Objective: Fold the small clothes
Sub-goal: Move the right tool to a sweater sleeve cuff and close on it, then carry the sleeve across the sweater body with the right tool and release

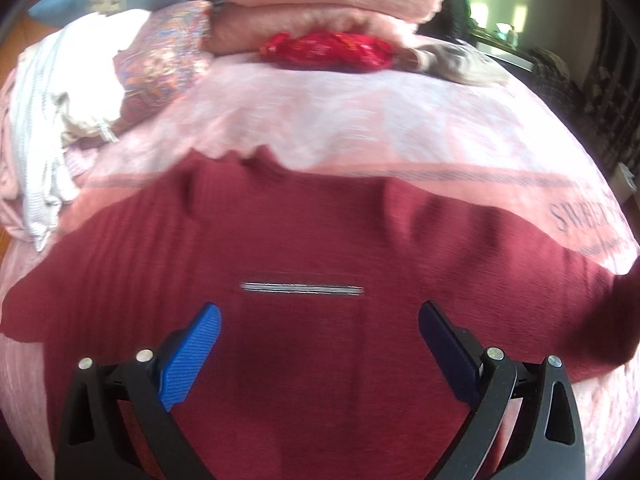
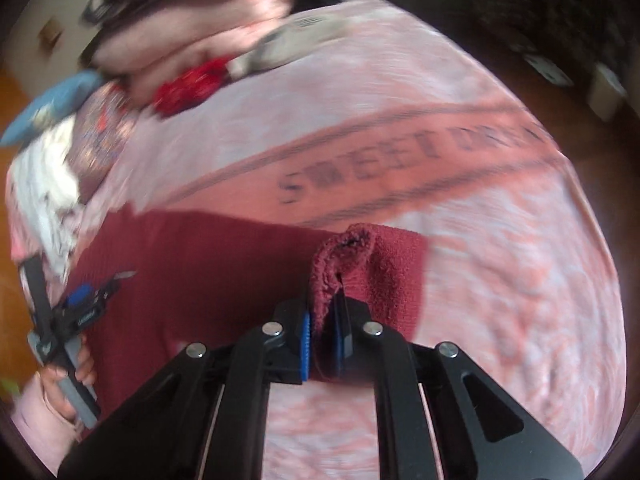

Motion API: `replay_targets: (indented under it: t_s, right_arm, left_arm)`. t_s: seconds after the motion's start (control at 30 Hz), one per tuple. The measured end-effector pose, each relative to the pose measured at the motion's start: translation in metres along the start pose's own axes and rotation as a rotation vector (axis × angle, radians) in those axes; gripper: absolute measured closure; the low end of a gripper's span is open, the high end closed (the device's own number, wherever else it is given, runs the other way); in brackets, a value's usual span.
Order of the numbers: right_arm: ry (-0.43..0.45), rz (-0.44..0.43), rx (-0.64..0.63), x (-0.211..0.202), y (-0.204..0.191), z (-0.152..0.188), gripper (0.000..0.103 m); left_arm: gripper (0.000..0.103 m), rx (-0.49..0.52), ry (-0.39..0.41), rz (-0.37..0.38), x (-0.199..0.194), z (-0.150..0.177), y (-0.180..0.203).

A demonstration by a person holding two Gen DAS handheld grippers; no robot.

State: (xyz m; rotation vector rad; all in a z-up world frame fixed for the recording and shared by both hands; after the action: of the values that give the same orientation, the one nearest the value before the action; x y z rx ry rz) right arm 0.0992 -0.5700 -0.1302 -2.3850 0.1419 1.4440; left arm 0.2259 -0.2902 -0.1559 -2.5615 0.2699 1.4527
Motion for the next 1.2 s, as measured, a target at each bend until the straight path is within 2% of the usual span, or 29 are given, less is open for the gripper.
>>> replay_targets:
  t_s: [0.1,0.17,0.23,0.3,0.37,0.43,0.53,0.57,0.7,0.9,0.93,0.97,1.0,1.07,1.1,1.17,1.2]
  right_arm:
    - [-0.063,0.020,-0.161,0.035,-0.061,0.007,0.095]
    - [-0.115,0.006,-0.200,0.057,-0.085,0.017,0.094]
    - [-0.173,-0.033,-0.208,0.076,-0.101,0.026,0.087]
    - [-0.181,-0.095,-0.180,0.074,-0.107,0.028,0.053]
    - [-0.166,-0.210,-0.143,0.059,-0.109,0.026,0.055]
    - [-0.118,-0.250,-0.104,0.037,-0.096,0.017,0.055]
    - [-0.044,-0.153,-0.083,0.015,-0.061,0.006,0.054]
    - [-0.030,-0.146,-0.055,0.011,-0.047,0.005,0.054]
    - [-0.031,-0.141,0.007,0.015,-0.015,0.013,0.054]
    - [-0.026,-0.155,0.033,0.019,0.012,0.025,0.054]
    - [-0.020,-0.165,0.046,0.018,0.016,0.026,0.054]
    - [-0.014,-0.171,0.059,0.016,0.021,0.027,0.054]
    - [-0.010,-0.172,0.067,0.015,0.024,0.028,0.054]
    - [-0.008,-0.169,0.079,0.015,0.031,0.030,0.054]
    - [-0.007,-0.167,0.085,0.015,0.035,0.032,0.054]
    - [-0.011,-0.163,0.094,0.016,0.039,0.037,0.054]
    - [-0.014,-0.162,0.098,0.017,0.040,0.038,0.054]
  left_arm:
    - [0.004,-0.019,-0.007,-0.006,-0.001,0.000,-0.017]
    - [0.004,-0.019,-0.007,-0.002,-0.003,0.000,-0.021]
    - [0.004,-0.008,-0.002,0.007,-0.005,0.000,-0.019]
    - [0.004,0.000,-0.002,0.025,-0.008,0.000,-0.014]
    - [0.004,0.011,-0.008,0.057,-0.010,0.002,-0.002]
    - [0.004,0.031,-0.014,0.092,-0.012,0.005,0.015]
    - [0.004,0.078,-0.037,0.158,-0.013,0.013,0.050]
    - [0.004,0.087,-0.055,0.182,-0.013,0.017,0.061]
    - [0.004,0.133,-0.123,0.255,-0.004,0.033,0.112]
    - [0.004,0.181,-0.198,0.289,0.017,0.045,0.167]
    - [0.007,0.182,-0.206,0.290,0.019,0.048,0.171]
    - [0.018,0.186,-0.206,0.286,0.021,0.049,0.175]
    - [0.024,0.202,-0.194,0.267,0.021,0.051,0.178]
    - [0.052,0.234,-0.159,0.247,0.016,0.050,0.183]
    - [0.058,0.242,-0.144,0.243,0.012,0.049,0.186]
    - [0.082,0.240,-0.142,0.270,0.006,0.047,0.191]
    - [0.083,0.234,-0.146,0.296,0.001,0.046,0.193]
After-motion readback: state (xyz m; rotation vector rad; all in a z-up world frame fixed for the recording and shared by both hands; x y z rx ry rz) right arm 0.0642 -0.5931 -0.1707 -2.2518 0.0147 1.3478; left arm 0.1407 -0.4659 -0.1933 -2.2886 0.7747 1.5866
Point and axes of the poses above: each gripper's, at about its wrist camera, not at the fingertips, and x roughly the way its jaws point, y to its right, z to its underside, the point moved 9 cm from there along x, roughly the way its jaws point
